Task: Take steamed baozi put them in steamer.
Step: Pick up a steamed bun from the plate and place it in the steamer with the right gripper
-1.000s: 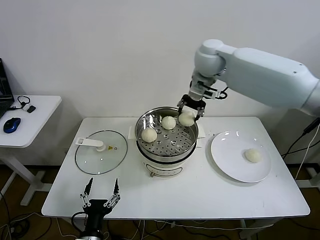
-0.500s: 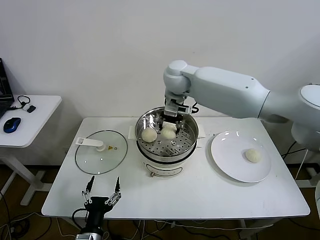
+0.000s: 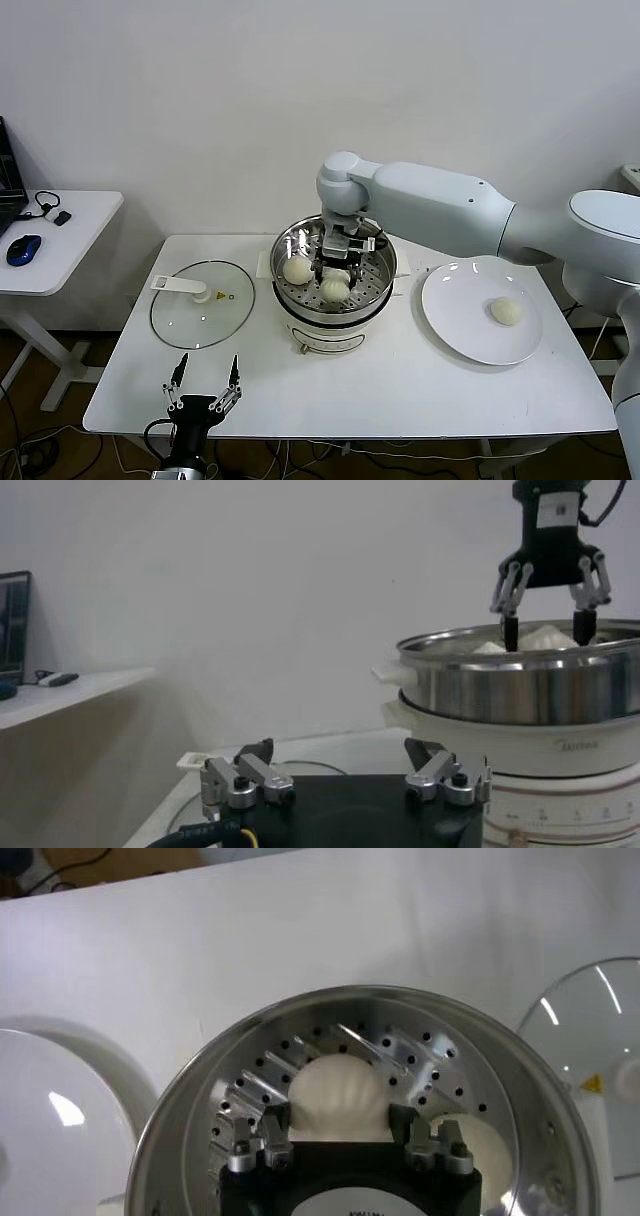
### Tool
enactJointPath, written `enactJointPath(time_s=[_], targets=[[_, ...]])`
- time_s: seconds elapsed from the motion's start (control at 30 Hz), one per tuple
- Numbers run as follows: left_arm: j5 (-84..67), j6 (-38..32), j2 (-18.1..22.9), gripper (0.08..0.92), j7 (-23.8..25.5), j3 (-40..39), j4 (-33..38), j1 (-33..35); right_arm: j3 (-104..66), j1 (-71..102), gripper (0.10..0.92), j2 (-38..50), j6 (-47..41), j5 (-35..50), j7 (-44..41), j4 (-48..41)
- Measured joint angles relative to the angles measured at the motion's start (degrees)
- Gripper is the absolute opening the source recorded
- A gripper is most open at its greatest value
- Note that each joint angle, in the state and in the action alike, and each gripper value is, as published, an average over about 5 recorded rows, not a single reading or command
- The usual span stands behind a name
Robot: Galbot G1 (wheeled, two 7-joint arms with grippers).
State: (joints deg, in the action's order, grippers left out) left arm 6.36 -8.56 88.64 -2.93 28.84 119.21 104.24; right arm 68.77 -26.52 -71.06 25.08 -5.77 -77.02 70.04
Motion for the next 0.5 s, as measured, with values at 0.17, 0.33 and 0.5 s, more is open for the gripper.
enactJointPath(time_s=[0.17, 0.33, 0.5], targets=[[-0.05, -0.02, 0.0, 0.823, -0.01, 0.03, 0.0, -0.01, 0.41, 0.89, 0.645, 0.15, -0.02, -0.34, 0.01, 0.6], [-0.07, -0.04, 0.01, 0.823, -0.01, -0.03, 0.0, -0.05, 0.76, 1.27, 0.645, 0.22, 0.02, -0.52, 0.08, 0.88], [-0.07, -0.04, 0.04, 0.823, -0.04, -0.07, -0.01, -0.1, 0.83, 1.66, 0.663, 0.23, 0.14, -0.68, 0.35, 1.0]])
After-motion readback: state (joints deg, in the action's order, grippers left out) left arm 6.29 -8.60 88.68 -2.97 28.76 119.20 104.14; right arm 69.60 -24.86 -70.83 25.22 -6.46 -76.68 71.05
